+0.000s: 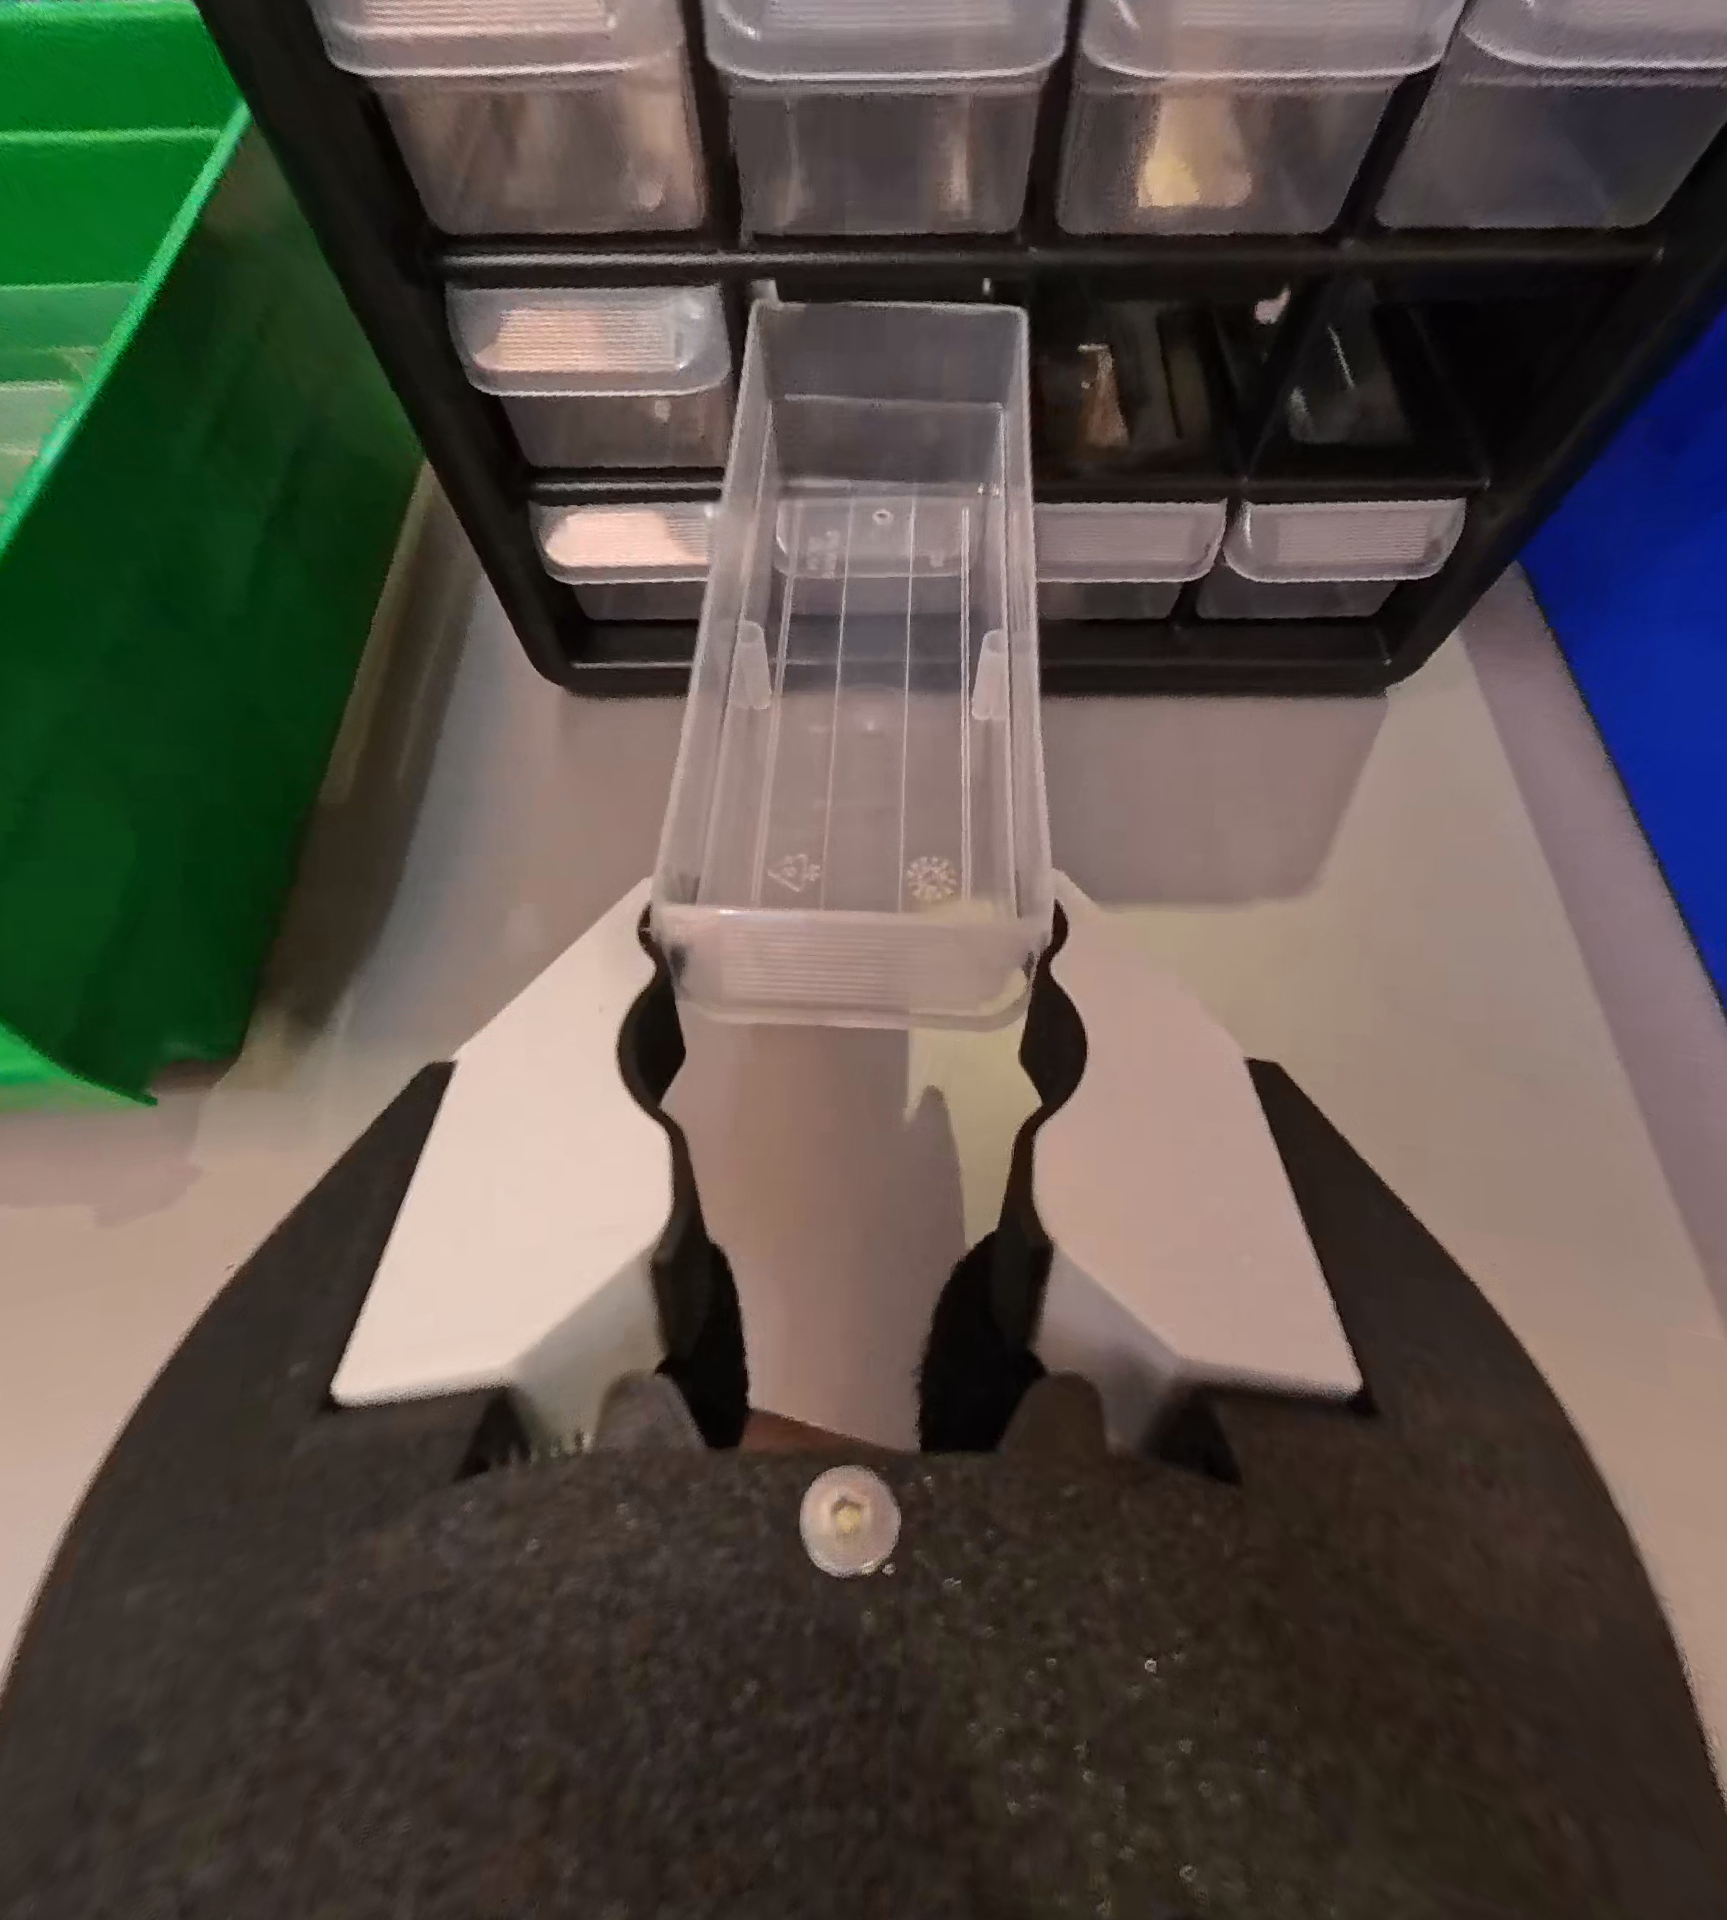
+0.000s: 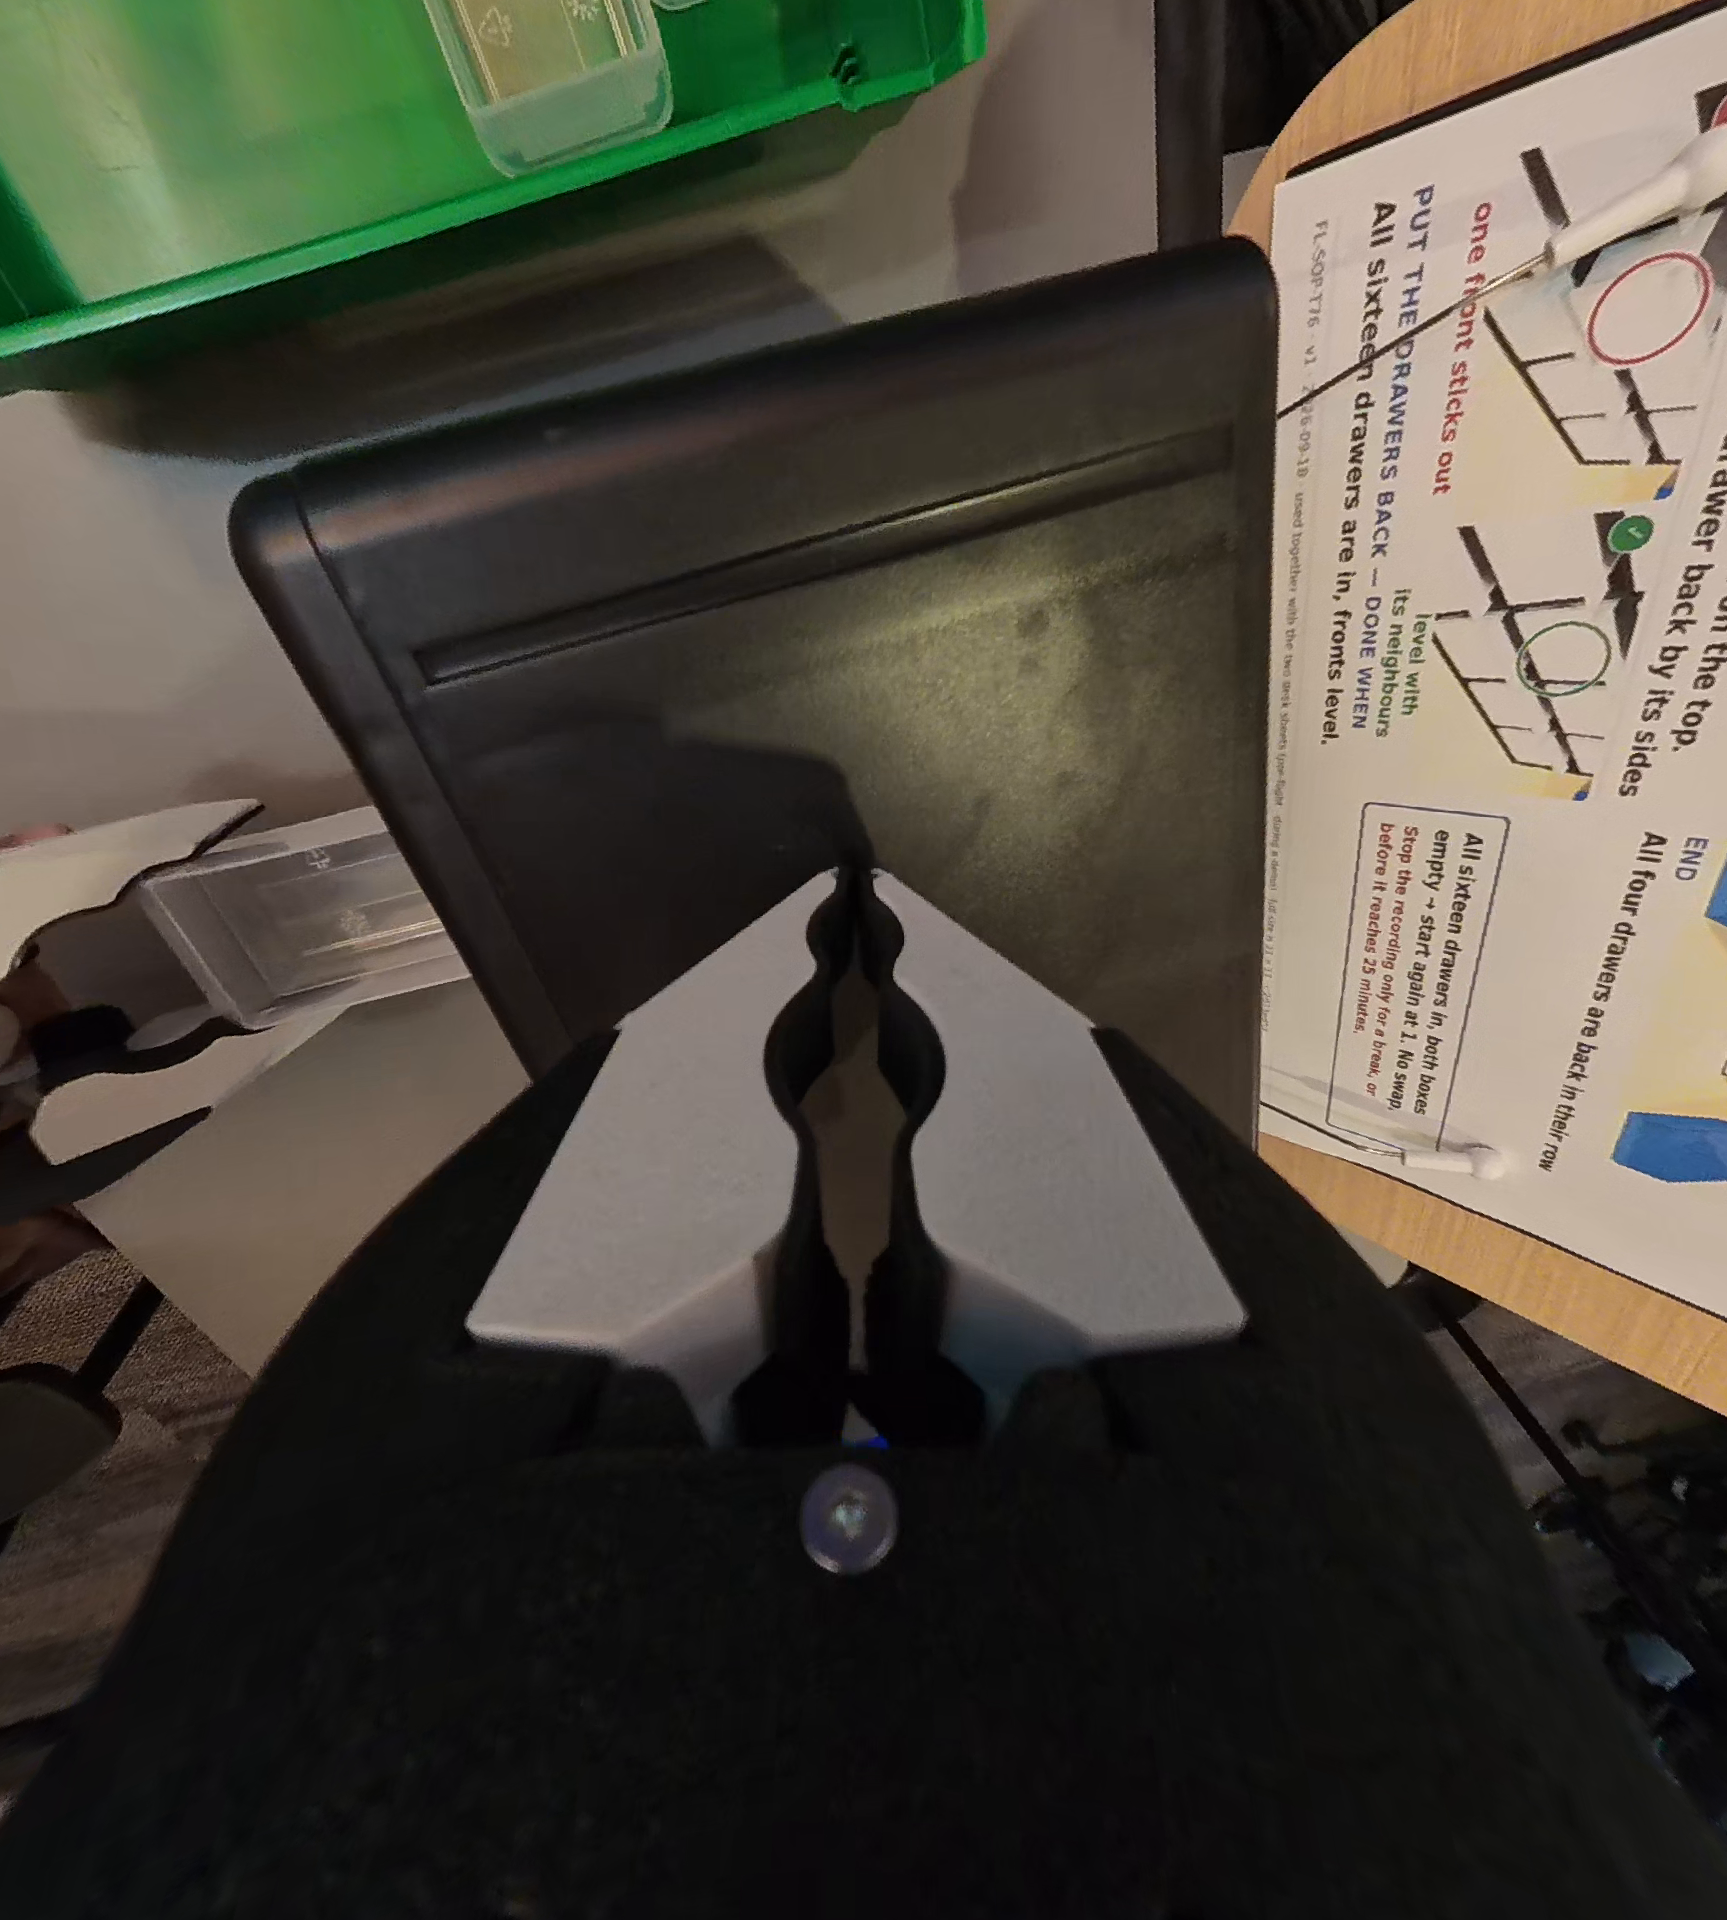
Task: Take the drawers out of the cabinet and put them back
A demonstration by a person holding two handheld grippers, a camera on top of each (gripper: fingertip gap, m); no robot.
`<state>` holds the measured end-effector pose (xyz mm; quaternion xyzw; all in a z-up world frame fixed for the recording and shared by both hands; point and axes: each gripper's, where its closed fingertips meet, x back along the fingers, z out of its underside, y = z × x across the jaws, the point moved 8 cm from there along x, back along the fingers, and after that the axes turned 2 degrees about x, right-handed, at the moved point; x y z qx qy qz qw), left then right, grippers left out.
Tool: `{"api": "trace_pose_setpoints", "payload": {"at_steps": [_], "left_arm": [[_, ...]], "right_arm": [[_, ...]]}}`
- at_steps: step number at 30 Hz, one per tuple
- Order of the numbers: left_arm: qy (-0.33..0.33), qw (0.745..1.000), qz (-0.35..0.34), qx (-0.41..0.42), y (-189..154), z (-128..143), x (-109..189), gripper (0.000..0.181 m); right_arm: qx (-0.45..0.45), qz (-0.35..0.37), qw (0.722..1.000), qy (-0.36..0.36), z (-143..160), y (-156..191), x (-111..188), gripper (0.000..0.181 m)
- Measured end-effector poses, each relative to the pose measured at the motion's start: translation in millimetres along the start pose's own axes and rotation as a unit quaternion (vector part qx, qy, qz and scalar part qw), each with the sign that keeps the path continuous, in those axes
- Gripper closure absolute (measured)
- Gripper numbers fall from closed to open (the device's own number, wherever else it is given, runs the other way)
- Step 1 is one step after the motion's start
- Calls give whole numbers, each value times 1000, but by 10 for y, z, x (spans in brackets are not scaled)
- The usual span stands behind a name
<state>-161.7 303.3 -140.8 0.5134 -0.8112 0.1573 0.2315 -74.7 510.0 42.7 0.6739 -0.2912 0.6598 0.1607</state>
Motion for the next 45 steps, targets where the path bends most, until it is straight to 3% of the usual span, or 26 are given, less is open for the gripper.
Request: {"api": "trace_pose_setpoints", "payload": {"at_steps": [15, 24, 31, 35, 37, 40, 42, 45], "left_arm": [[-38, 999, -21, 7, -70, -60, -2, 118], [-43, 999, -15, 7, -77, -193, -328, 117], [-37, 999, 22, -4, -19, -364, -559, 116], [-57, 997, 44, -12, 65, -309, -455, 94], [-72, 995, 67, 5, 98, -209, -304, 103], [-90, 988, 119, 32, 83, -92, -132, 139], [-91, 988, 122, 24, 72, -105, -149, 156], [-81, 989, 122, 19, 62, -167, -282, 163]], "right_arm": [[-5, -1, 1000, -15, 23, -1, 1, 181], [4, -2, 1000, -5, 6, -2, 0, 181], [11, -30, 999, -41, 60, -44, -4, 181], [32, -20, 998, -46, 65, -30, -3, 181], [37, -12, 998, -45, 63, -19, -2, 181], [41, -6, 998, -44, 61, -10, -1, 181], [39, -7, 998, -40, 56, -10, -1, 181], [33, -10, 999, -34, 46, -15, -1, 181]]}}
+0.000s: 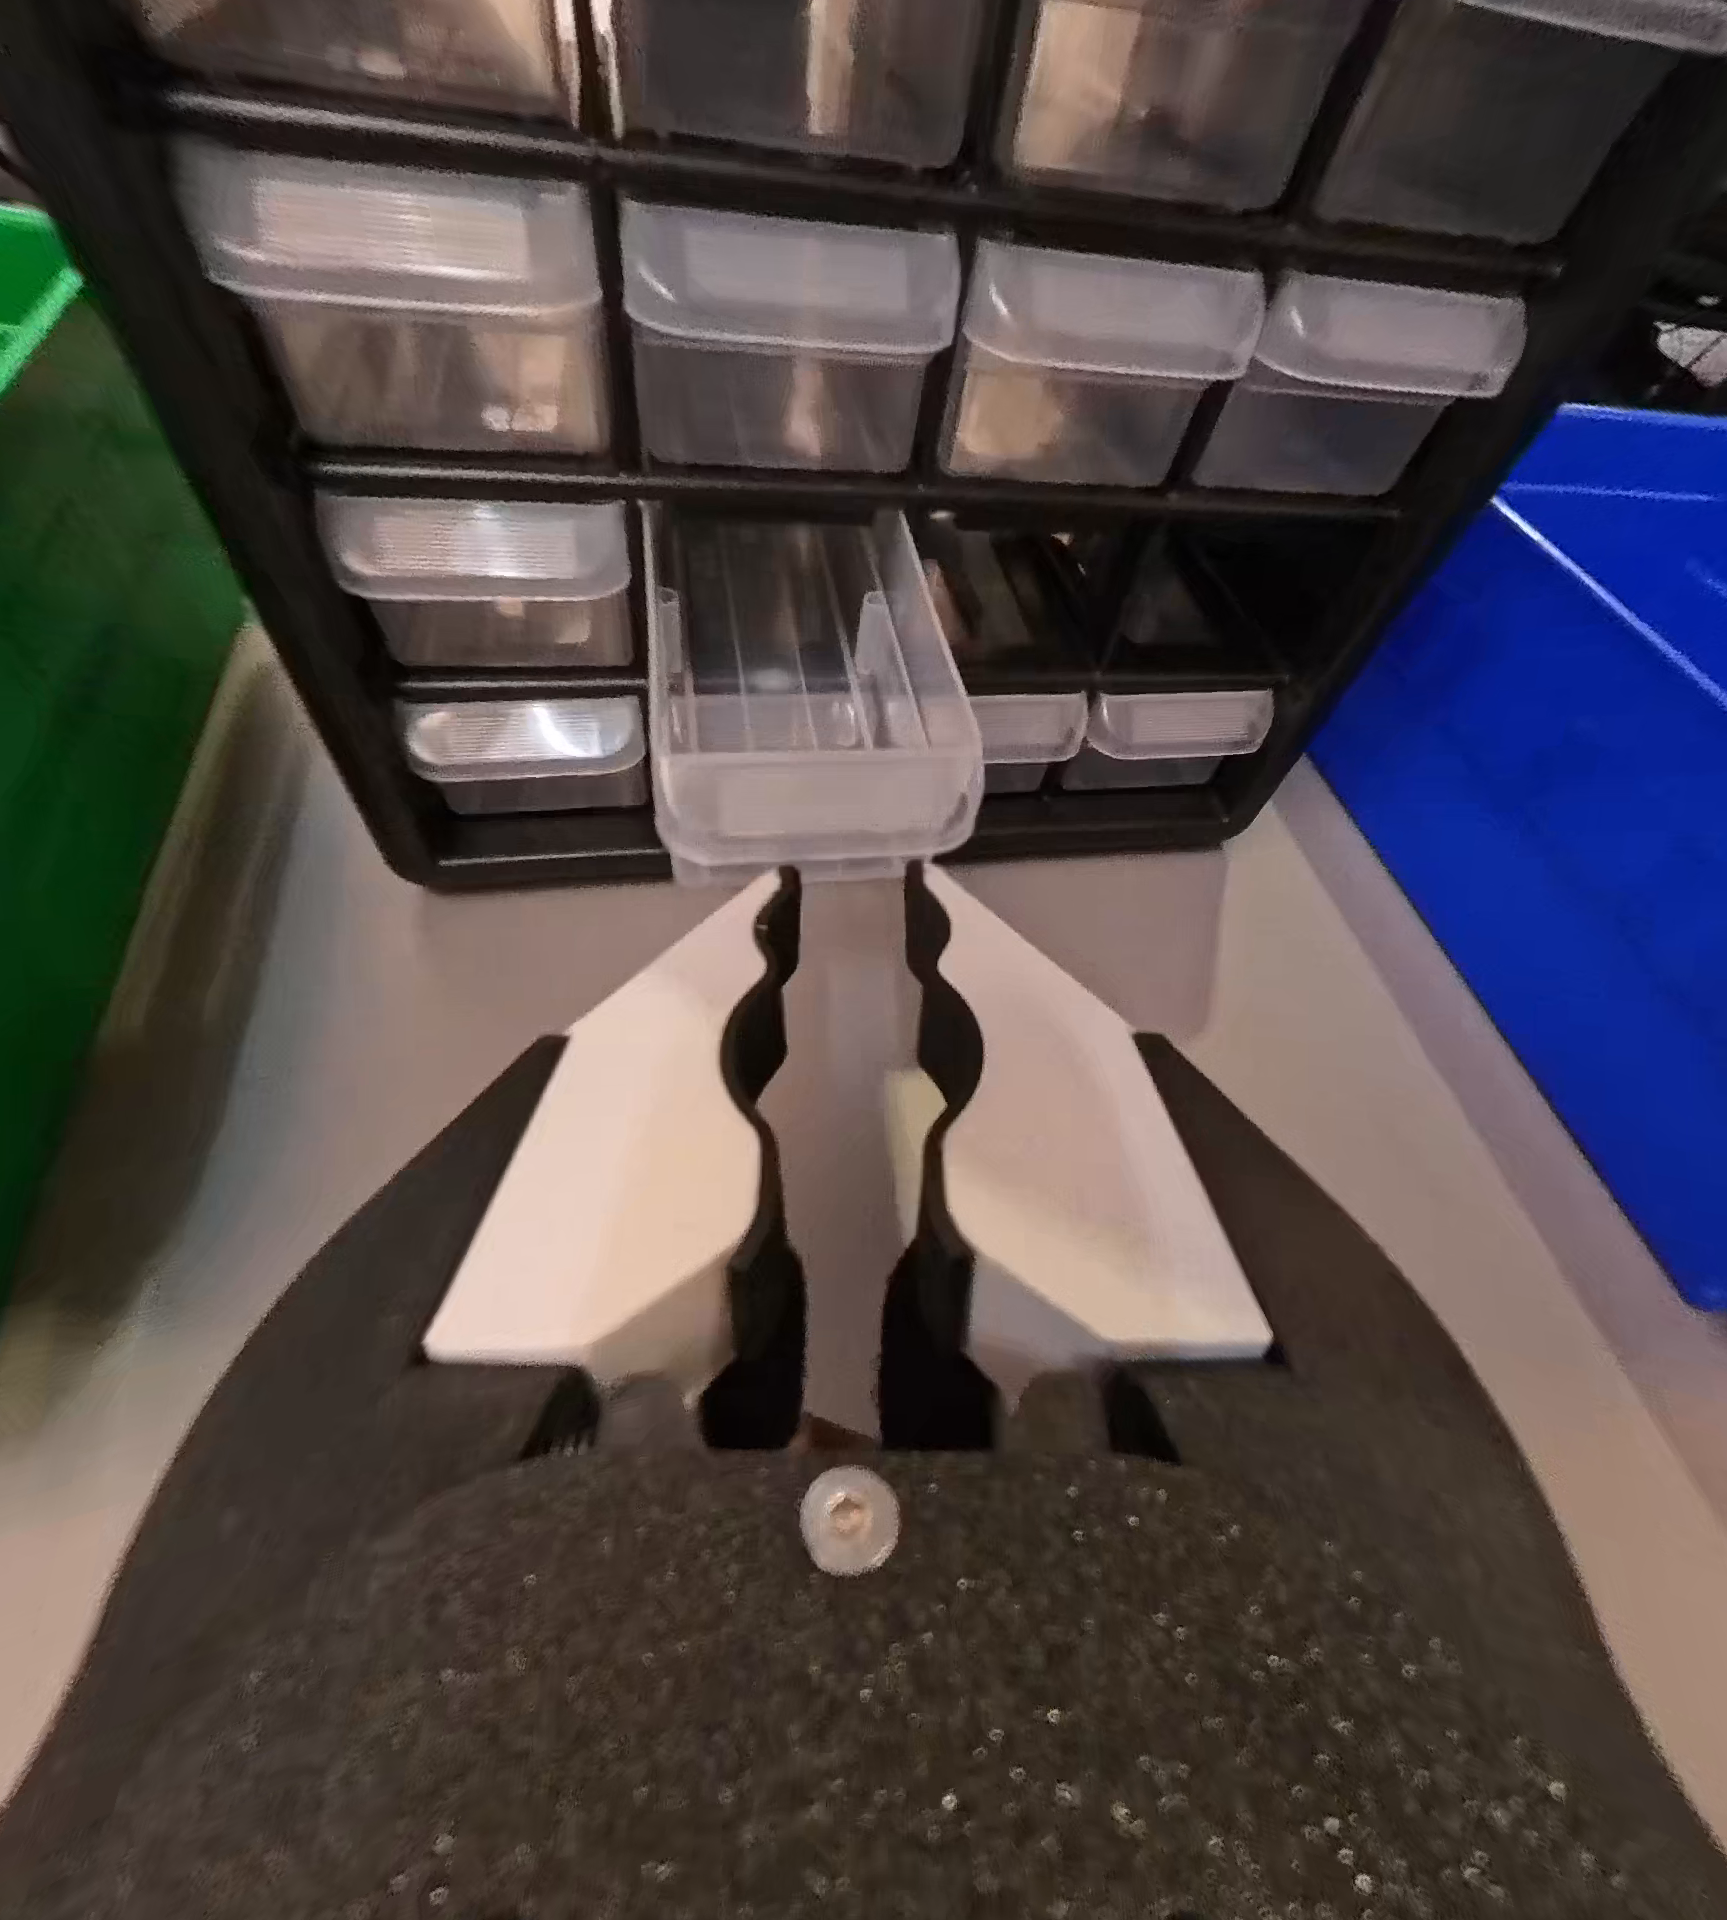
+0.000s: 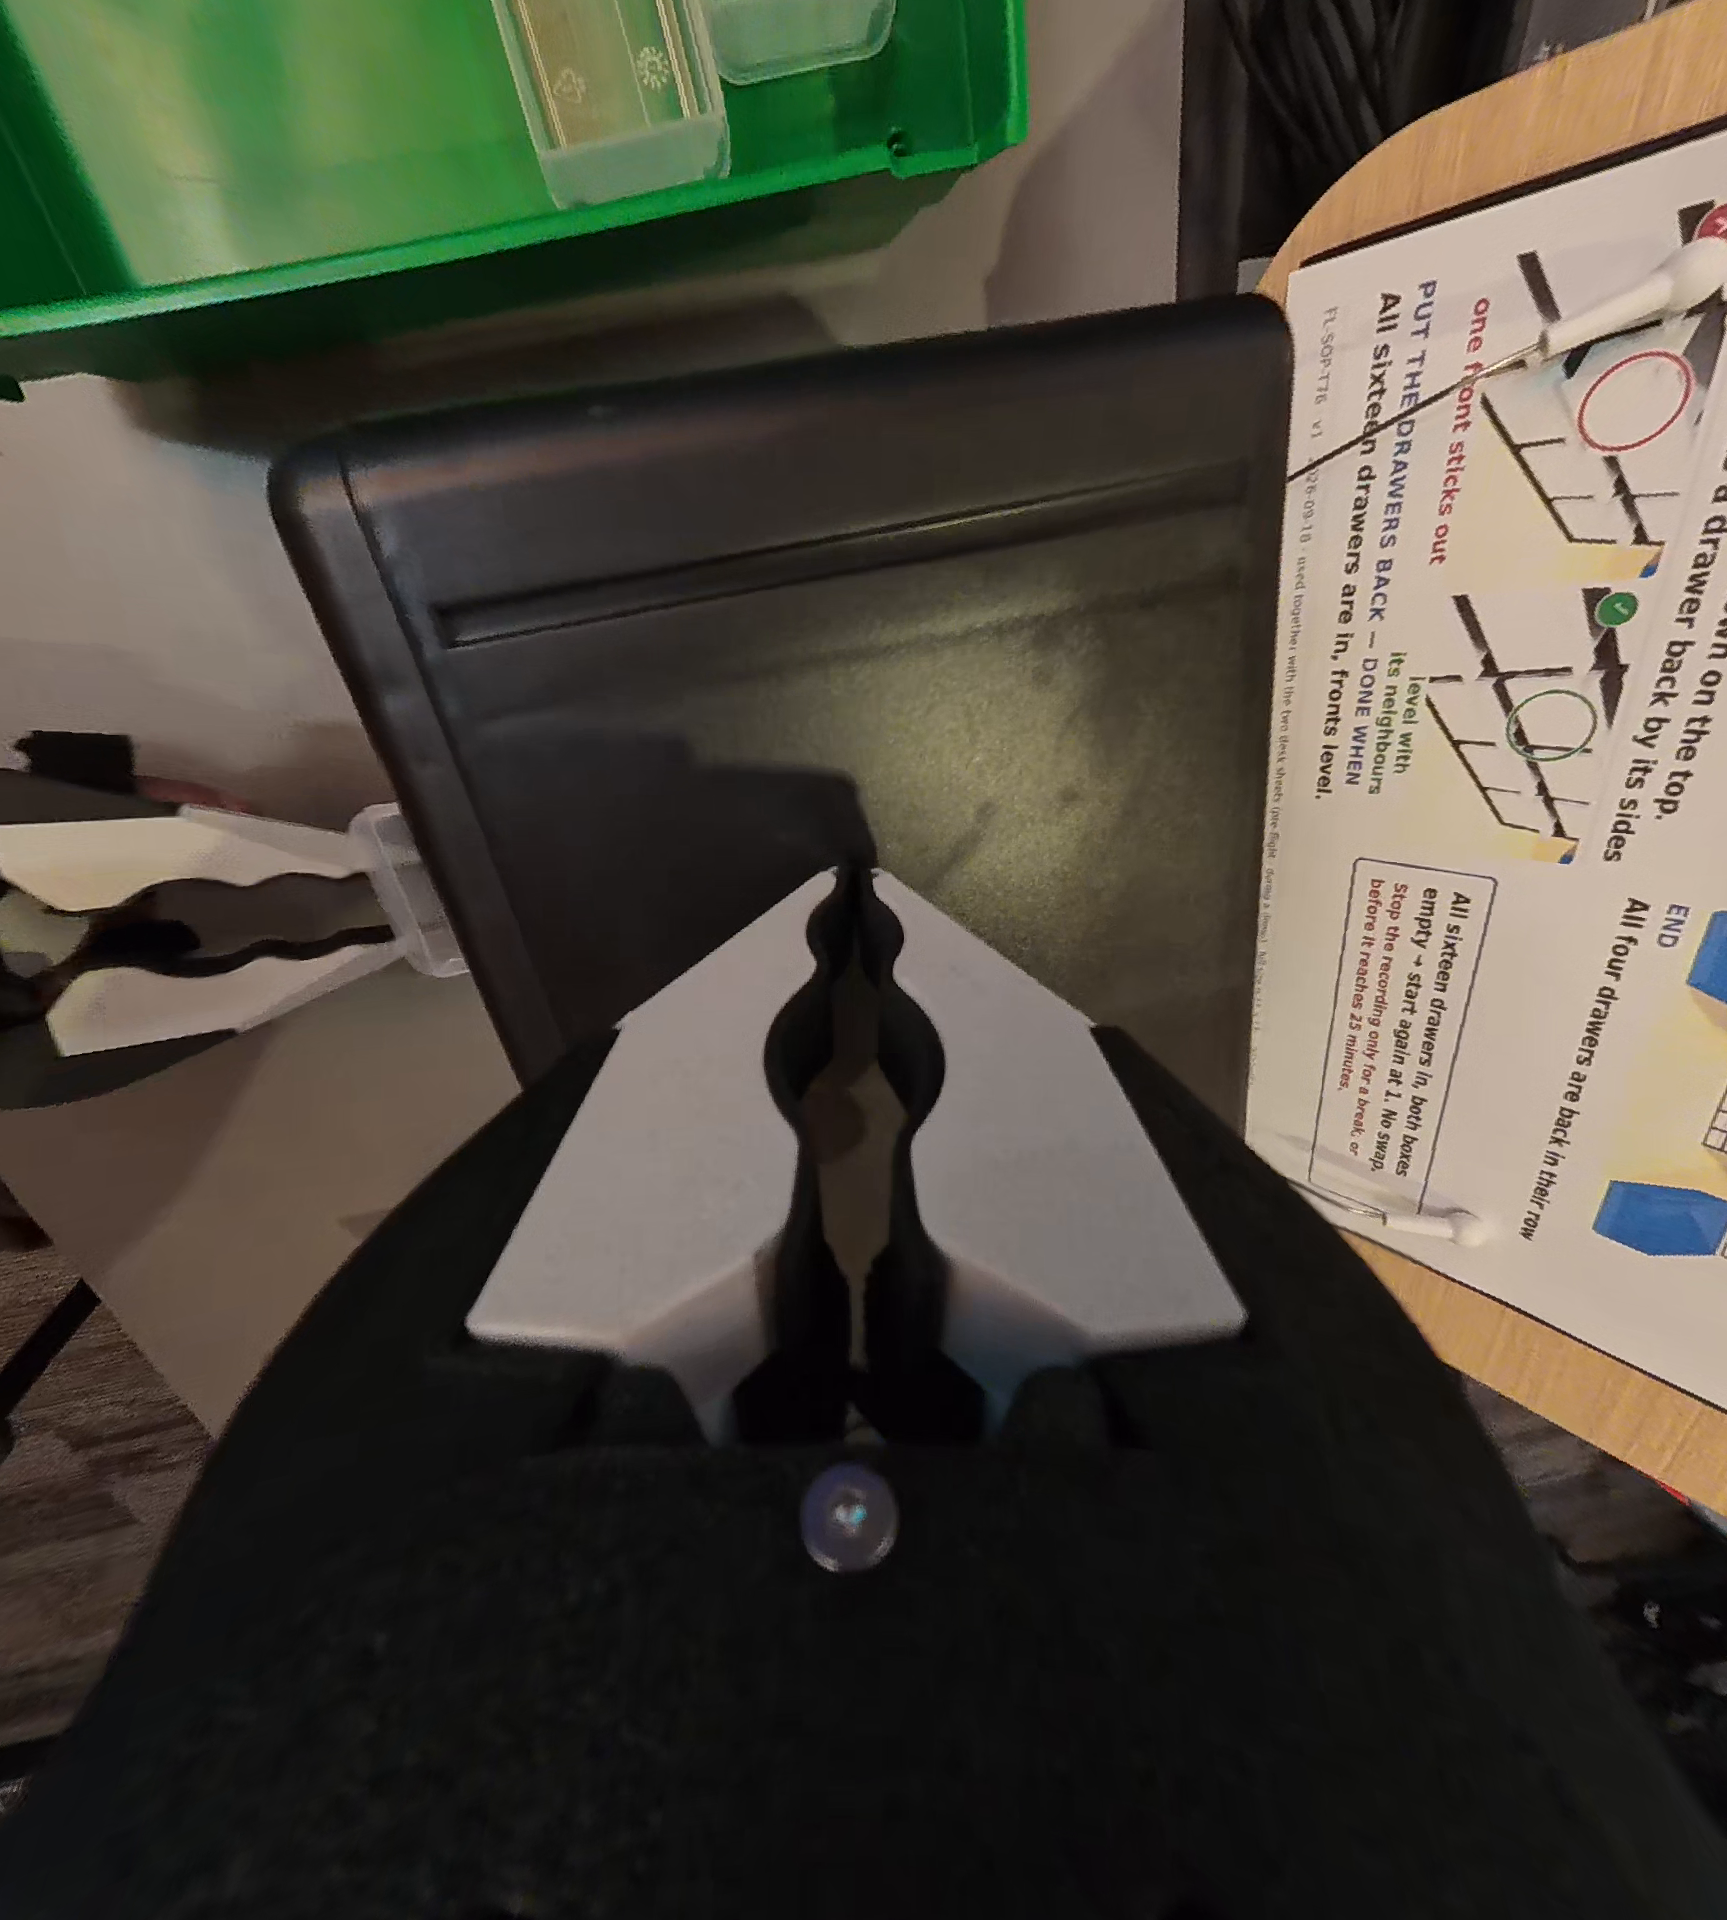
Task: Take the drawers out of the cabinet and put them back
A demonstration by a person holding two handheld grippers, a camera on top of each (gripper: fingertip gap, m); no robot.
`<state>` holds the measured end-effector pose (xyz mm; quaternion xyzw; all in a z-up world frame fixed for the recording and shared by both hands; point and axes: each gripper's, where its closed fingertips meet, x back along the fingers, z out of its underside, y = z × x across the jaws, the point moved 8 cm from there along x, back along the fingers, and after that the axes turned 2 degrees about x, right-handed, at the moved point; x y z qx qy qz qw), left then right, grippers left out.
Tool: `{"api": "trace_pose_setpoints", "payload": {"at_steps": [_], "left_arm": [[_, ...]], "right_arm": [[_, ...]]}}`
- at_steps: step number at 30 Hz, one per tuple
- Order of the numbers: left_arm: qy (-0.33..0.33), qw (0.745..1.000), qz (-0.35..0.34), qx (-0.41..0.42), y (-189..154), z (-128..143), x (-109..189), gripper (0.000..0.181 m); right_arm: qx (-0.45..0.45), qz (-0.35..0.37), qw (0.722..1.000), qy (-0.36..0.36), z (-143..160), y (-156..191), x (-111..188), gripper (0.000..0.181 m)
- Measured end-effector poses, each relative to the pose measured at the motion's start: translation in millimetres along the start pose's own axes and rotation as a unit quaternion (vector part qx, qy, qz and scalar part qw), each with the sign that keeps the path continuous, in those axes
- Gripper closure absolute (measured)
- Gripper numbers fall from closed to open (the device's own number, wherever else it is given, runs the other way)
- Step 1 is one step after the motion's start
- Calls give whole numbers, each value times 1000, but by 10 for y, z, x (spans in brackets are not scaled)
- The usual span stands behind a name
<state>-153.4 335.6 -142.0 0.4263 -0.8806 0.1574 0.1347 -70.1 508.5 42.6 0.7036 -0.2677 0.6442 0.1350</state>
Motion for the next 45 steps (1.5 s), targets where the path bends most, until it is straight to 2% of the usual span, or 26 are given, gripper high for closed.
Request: {"api": "trace_pose_setpoints", "payload": {"at_steps": [10, 16, 19, 27, 30, 33, 35, 36, 38, 39, 42, 45], "left_arm": [[37, 998, 28, 39, 69, -123, -450, 166], [28, 999, 14, 11, 74, -185, -666, 161], [34, 999, 8, 8, 62, -183, -707, 168], [41, 999, 20, -10, -41, -195, -633, 155], [18, 1000, 16, -13, -15, -280, -542, 155], [21, 999, 21, -17, 16, -345, -584, 155], [32, 999, 20, -9, 58, -351, -621, 165], [31, 999, 28, -2, 59, -350, -615, 164], [33, 999, 32, -4, 48, -329, -593, 151], [38, 999, 30, -13, 44, -314, -571, 151], [39, 997, 59, -19, 15, -298, -394, 150], [38, 994, 103, -17, 5, -340, -57, 150]], "right_arm": [[4, -10, 1000, 28, -42, -13, -4, 181], [2, -27, 999, 30, -46, -40, -6, 181], [4, -30, 999, 28, -42, -45, -5, 181], [-3, -52, 998, 22, -30, -78, -9, 181], [4, -44, 999, 25, -37, -66, -8, 181], [9, -35, 999, 34, -50, -54, -7, 181], [8, -32, 999, 40, -59, -50, -8, 181], [8, -30, 999, 42, -62, -46, -8, 181], [10, -24, 999, 43, -66, -41, -7, 181], [9, -21, 999, 41, -67, -42, -8, 181], [3, -20, 999, 33, -55, -43, -6, 181], [-1, -11, 1000, 21, -36, -29, -3, 181]]}}
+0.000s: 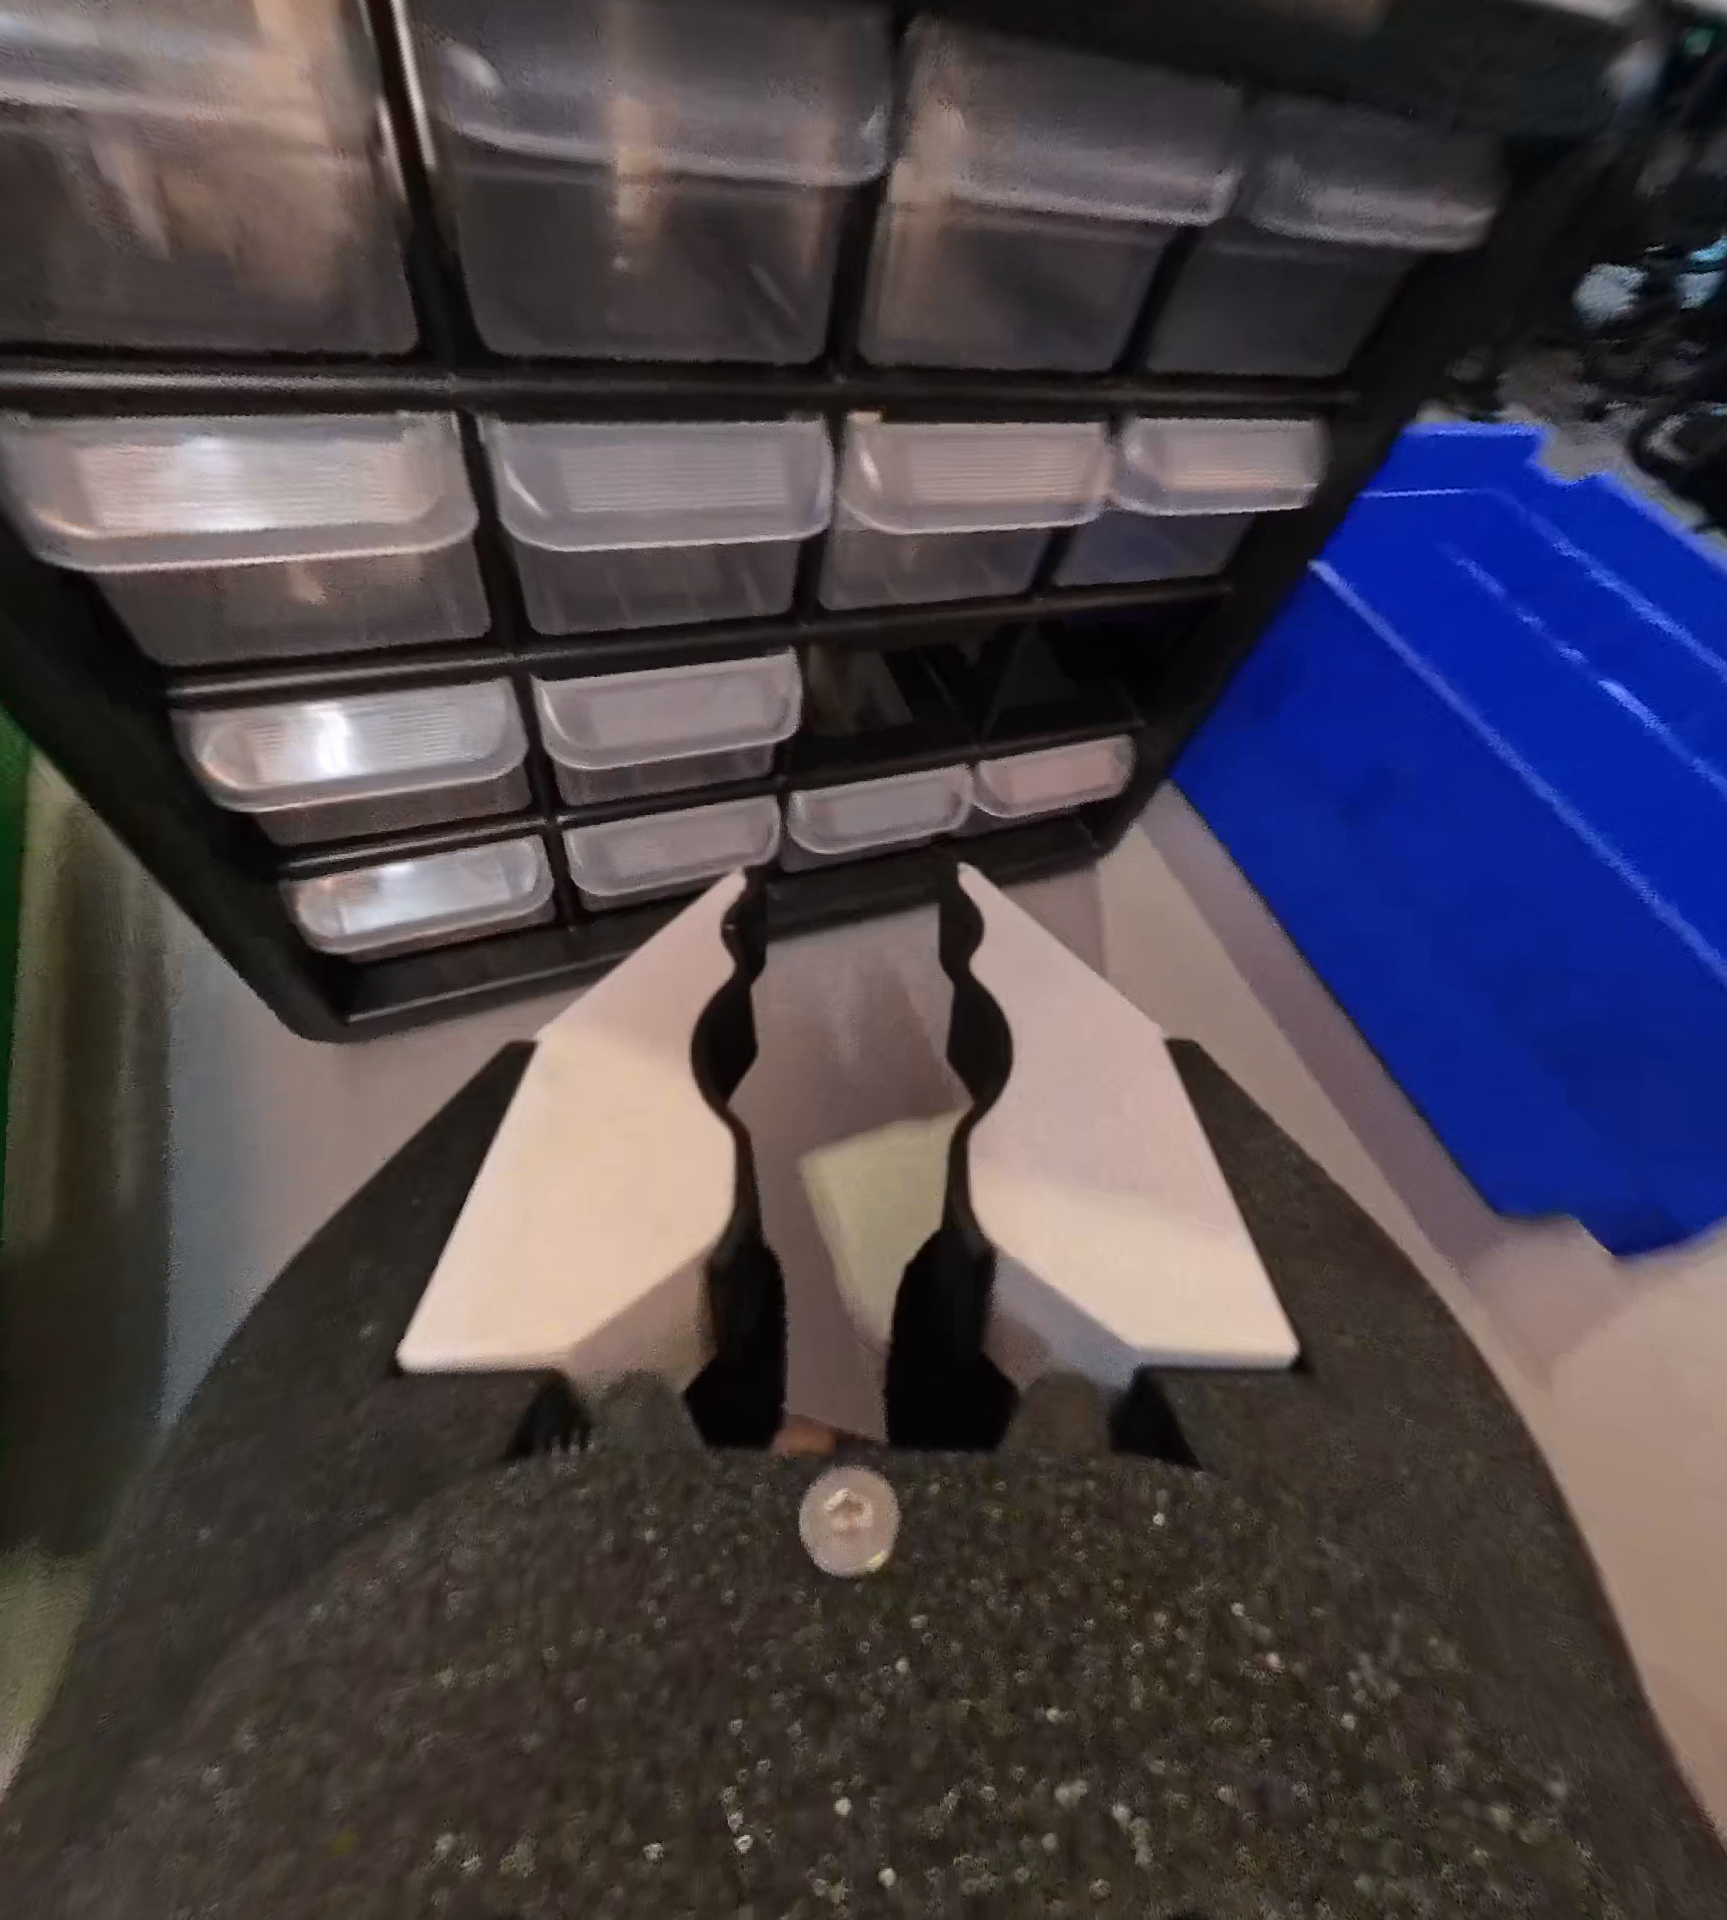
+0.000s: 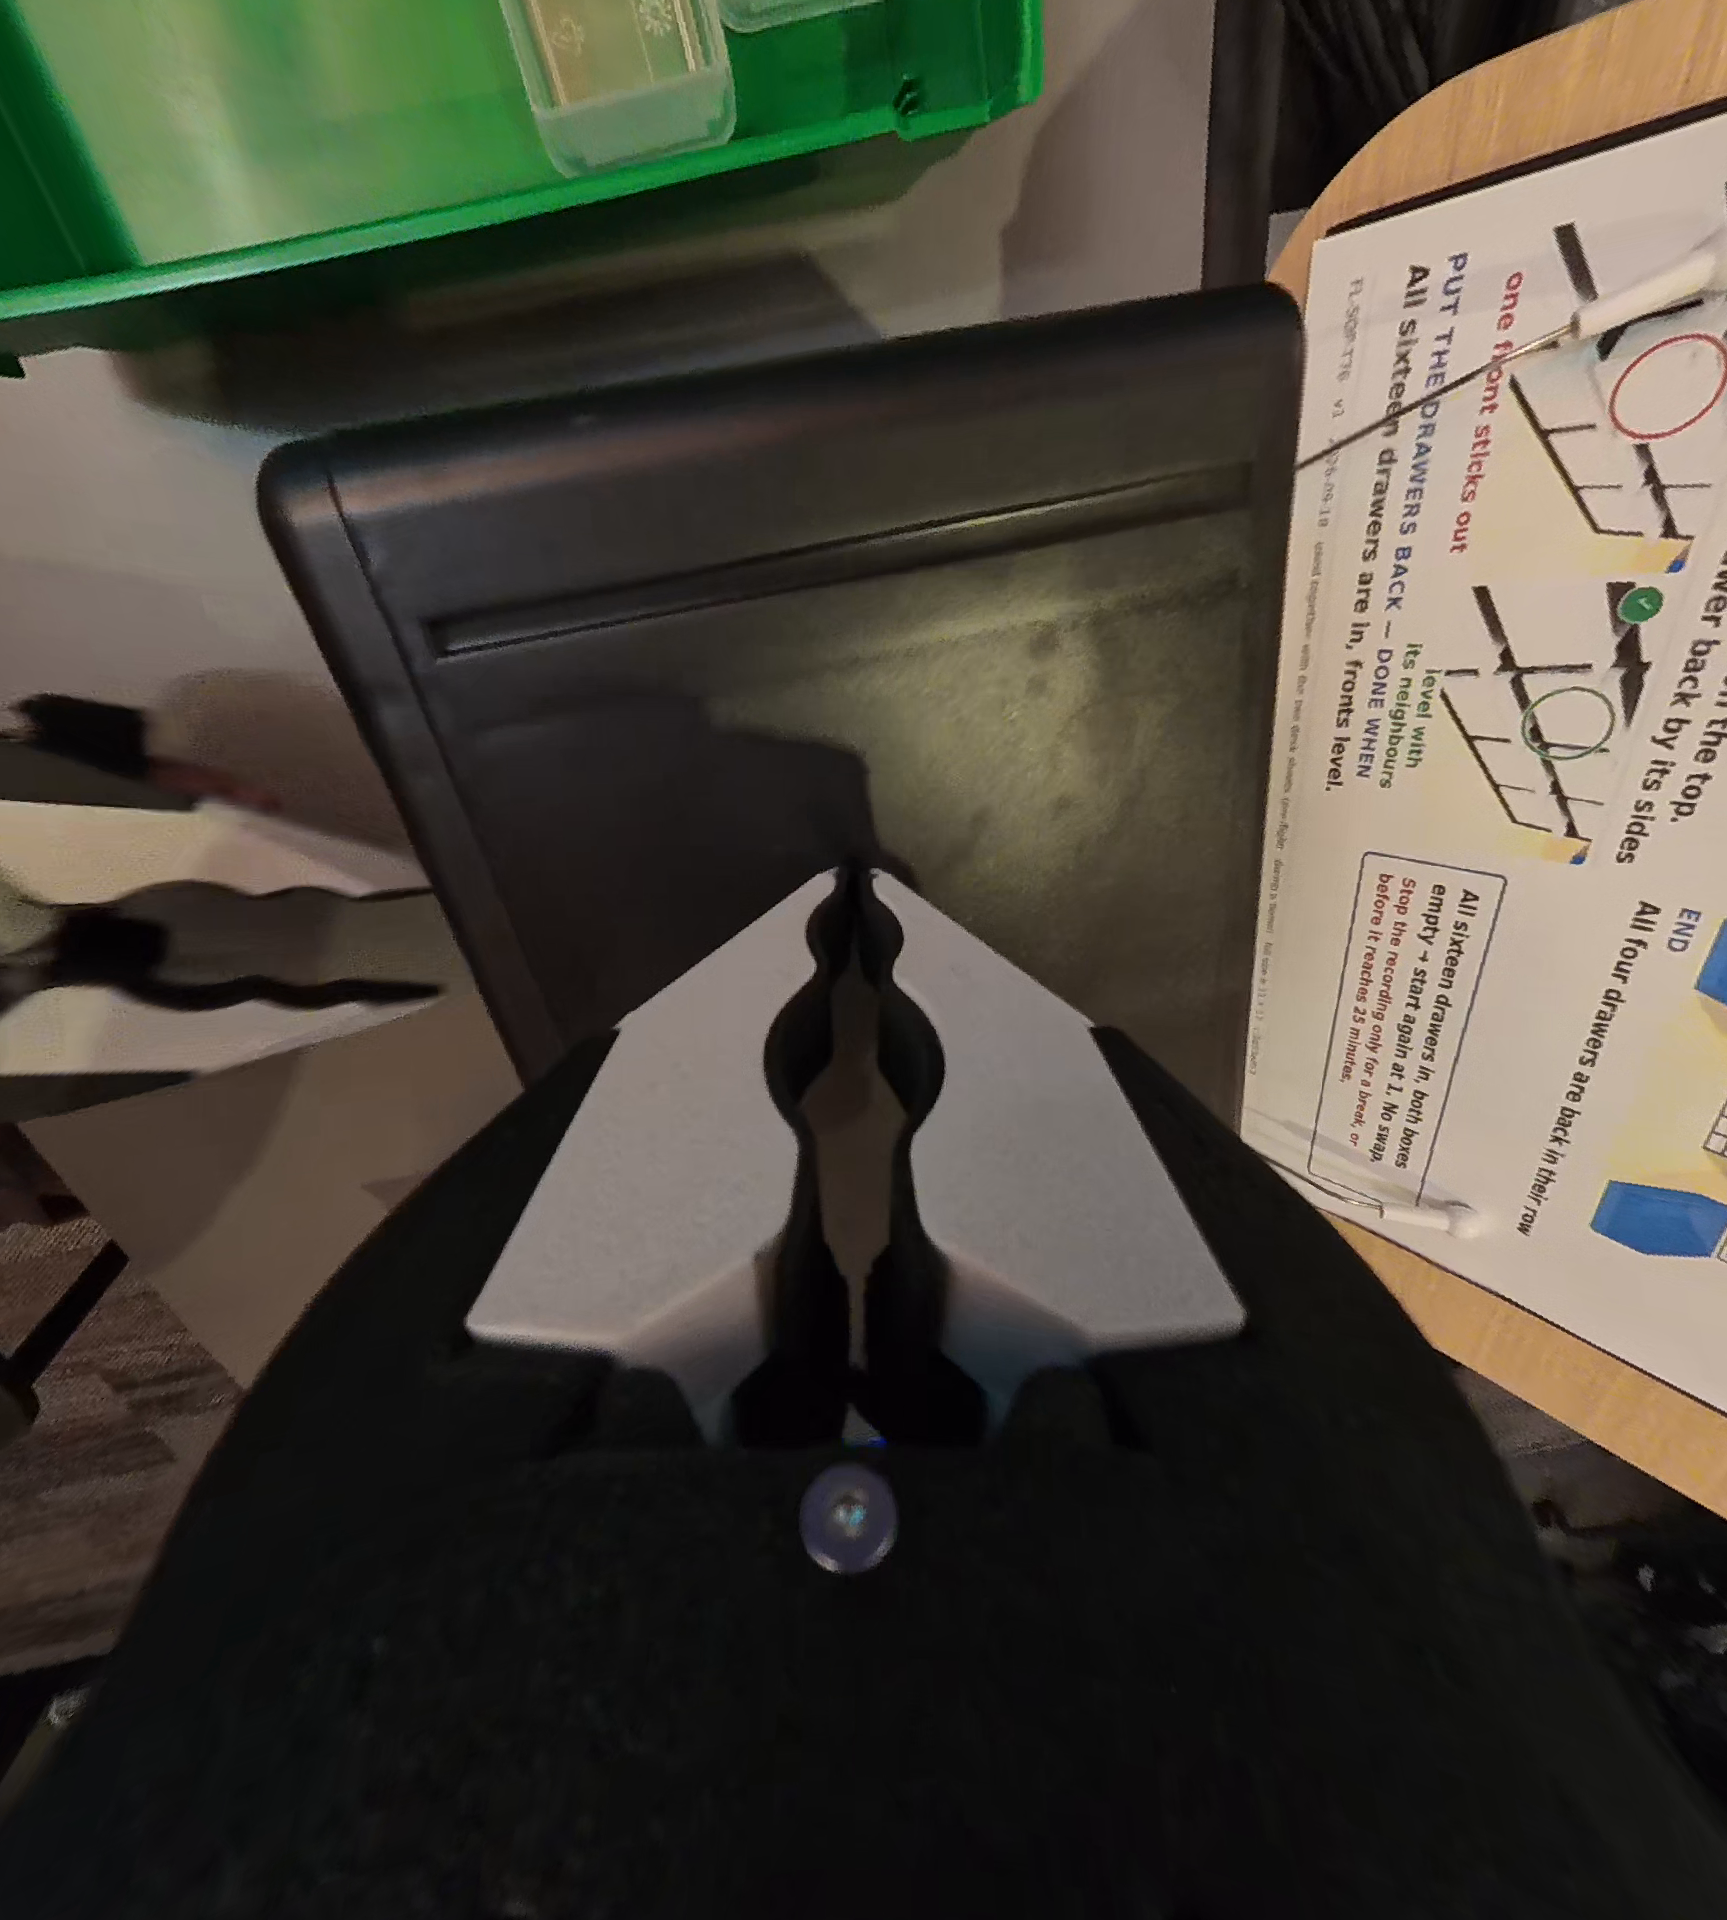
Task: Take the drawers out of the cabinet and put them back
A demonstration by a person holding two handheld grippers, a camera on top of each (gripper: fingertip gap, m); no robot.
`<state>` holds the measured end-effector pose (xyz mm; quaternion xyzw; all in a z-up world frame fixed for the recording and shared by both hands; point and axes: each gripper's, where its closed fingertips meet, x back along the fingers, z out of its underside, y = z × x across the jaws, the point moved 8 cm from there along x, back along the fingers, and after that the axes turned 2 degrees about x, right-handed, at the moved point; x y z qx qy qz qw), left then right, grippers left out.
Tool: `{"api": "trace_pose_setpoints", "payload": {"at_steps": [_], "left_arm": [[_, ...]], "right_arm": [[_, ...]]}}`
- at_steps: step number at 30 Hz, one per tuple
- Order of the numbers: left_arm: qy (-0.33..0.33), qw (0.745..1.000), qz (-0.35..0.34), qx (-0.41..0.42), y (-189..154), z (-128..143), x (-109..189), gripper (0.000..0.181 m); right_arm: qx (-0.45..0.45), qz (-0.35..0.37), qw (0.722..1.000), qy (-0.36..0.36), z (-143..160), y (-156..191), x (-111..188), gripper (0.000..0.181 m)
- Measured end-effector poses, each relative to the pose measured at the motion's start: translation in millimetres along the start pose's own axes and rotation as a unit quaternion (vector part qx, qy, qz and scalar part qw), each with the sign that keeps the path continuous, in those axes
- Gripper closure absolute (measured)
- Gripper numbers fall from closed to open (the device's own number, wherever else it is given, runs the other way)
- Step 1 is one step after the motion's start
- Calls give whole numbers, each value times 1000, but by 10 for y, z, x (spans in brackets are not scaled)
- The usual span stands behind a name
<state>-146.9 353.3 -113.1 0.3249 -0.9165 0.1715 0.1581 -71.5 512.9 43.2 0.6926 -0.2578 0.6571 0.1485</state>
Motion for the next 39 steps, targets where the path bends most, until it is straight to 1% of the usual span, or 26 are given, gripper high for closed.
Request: {"api": "trace_pose_setpoints", "payload": {"at_steps": [3, 6, 7, 8, 10, 11, 13, 15, 16, 17, 18, 19, 21, 22, 23, 26, 28, 31, 32, 34, 36, 39], "left_arm": [[-1, 998, 52, -21, -16, -119, 407, 150], [20, 992, 99, -77, 174, -313, 795, 146], [34, 988, 110, -100, 305, -380, 906, 146], [47, 986, 104, -120, 490, -451, 996, 146], [91, 982, 74, -151, 948, -573, 1069, 145], [132, 975, 65, -167, 1184, -596, 1046, 145], [245, 951, 25, -187, 1666, -582, 912, 139], [322, 930, -28, -174, 2064, -560, 717, 136], [350, 922, -34, -164, 2195, -532, 621, 131], [361, 918, -40, -157, 2303, -512, 525, 127], [365, 915, -49, -165, 2396, -502, 433, 123], [367, 908, -52, -196, 2464, -504, 348, 115], [363, 880, -42, -303, 2573, -529, 203, 109], [364, 864, -28, -346, 2623, -541, 136, 107], [371, 851, -9, -370, 2670, -550, 68, 110], [417, 821, 25, -389, 2792, -550, -83, 112], [436, 803, 34, -405, 2789, -521, -115, 113], [433, 795, 64, -421, 2674, -421, -98, 120], [437, 791, 72, -421, 2654, -371, -96, 119], [437, 784, 67, -436, 2655, -317, -129, 118], [429, 780, 74, -450, 2627, -316, -166, 115], [406, 787, 87, -456, 2561, -409, -244, 112]], "right_arm": [[-11, 11, 1000, -20, 30, 18, 2, 181], [-24, 15, 999, -42, 65, 24, 1, 181], [-30, 14, 998, -49, 76, 23, 0, 181], [-34, 13, 998, -54, 83, 22, 0, 181], [-39, 12, 997, -59, 92, 21, -2, 181], [-41, 12, 997, -60, 92, 20, -2, 181], [-46, 14, 997, -59, 91, 23, -2, 181], [-49, 20, 997, -58, 89, 32, -2, 181], [-51, 24, 997, -58, 89, 38, -2, 181], [-53, 27, 996, -59, 91, 44, -2, 181], [-55, 29, 996, -61, 94, 47, -2, 181], [-58, 31, 996, -62, 97, 51, -2, 181], [-60, 30, 996, -65, 100, 50, -3, 181], [-61, 28, 996, -65, 100, 46, -3, 181], [-63, 26, 996, -65, 100, 43, -3, 181], [-68, 26, 995, -64, 99, 42, -3, 181], [-70, 30, 995, -65, 101, 49, -4, 181], [-73, 33, 994, -71, 110, 54, -5, 181], [-73, 32, 994, -74, 114, 52, -5, 181], [-75, 24, 994, -78, 121, 40, -6, 181], [-78, 16, 994, -80, 124, 29, -6, 181], [-78, 16, 994, -78, 122, 28, -6, 181]]}}
